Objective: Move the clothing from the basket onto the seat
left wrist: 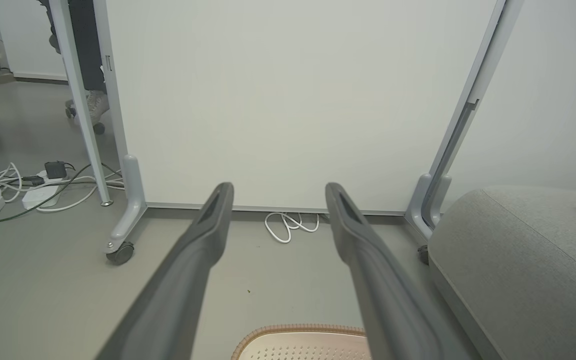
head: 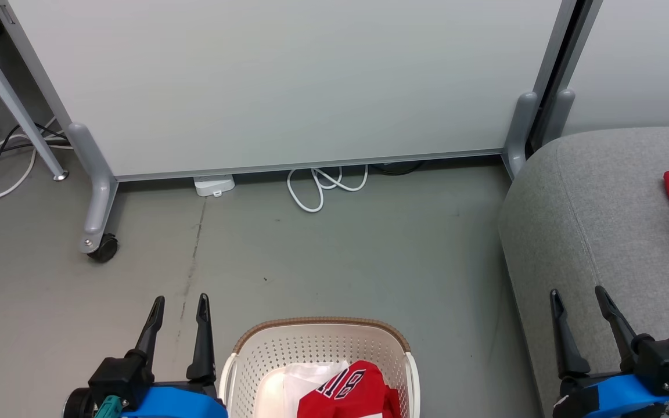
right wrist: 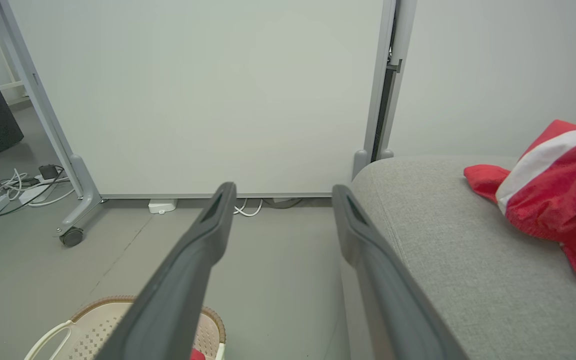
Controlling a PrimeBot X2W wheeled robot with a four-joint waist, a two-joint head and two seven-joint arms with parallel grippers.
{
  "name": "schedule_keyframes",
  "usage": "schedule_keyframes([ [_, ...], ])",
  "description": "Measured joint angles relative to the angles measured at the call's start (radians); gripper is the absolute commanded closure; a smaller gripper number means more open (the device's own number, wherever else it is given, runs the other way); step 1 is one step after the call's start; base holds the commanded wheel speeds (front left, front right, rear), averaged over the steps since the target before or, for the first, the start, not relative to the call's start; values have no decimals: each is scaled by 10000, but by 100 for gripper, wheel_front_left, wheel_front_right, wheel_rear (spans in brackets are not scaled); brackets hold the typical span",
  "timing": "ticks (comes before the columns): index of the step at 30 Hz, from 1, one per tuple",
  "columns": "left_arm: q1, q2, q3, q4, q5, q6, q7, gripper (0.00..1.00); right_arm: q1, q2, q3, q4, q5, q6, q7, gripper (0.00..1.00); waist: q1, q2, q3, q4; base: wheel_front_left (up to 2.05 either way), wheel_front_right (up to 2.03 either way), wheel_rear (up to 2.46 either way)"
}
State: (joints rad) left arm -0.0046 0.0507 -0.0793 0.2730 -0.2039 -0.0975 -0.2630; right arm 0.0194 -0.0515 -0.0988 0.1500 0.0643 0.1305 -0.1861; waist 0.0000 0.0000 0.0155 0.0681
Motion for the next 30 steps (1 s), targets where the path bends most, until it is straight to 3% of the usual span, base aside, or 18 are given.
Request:
schedule_keyframes([
  [18,-48,0,-201,-4,56,-19,0,0,-83,0,88,-23,178,0,-88,0,0,0,503,-150,0,0,0],
  [30,-756,-2,-309,368,265,-105,0,0,-950,2,663,-376,182,0,-194,0,1,0,1937,-649,0,0,0],
])
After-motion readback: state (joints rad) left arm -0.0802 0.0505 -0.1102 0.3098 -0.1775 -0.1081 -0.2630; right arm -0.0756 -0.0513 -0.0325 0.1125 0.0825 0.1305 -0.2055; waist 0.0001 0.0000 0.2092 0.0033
